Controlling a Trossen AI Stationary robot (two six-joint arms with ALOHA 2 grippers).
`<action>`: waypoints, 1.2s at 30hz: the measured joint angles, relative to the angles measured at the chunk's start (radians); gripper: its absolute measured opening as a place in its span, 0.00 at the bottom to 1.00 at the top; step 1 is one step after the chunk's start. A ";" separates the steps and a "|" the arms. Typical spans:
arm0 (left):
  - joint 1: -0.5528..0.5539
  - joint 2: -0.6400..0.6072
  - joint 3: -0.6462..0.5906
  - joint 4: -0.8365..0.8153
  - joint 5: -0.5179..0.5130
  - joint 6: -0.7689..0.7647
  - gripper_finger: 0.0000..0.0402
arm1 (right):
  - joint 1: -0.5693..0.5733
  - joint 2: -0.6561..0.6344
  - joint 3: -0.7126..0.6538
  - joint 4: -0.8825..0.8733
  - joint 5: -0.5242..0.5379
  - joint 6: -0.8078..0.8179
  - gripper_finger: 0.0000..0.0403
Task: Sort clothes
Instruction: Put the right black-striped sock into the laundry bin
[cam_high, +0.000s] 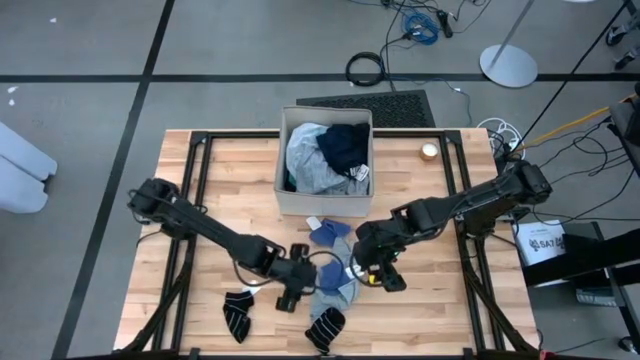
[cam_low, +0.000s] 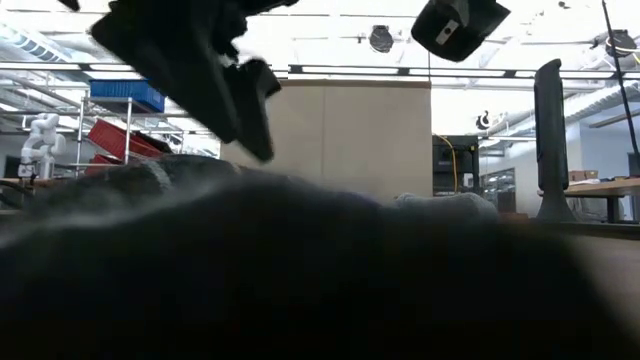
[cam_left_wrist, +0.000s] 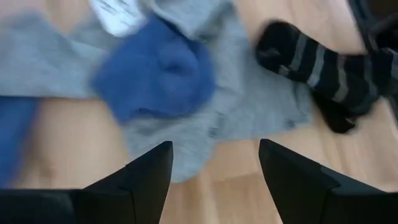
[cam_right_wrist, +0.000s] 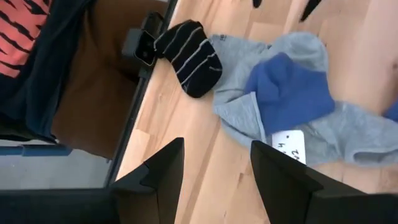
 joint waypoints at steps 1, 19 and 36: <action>0.005 0.007 0.000 0.002 0.027 0.000 0.62 | 0.000 0.000 0.009 -0.004 0.000 0.000 0.43; -0.018 0.010 0.000 0.223 0.308 0.050 0.62 | 0.000 0.000 0.023 -0.004 0.000 -0.033 0.43; -0.014 0.098 0.029 0.279 0.378 0.031 0.62 | -0.003 0.000 0.023 -0.027 0.000 -0.031 0.43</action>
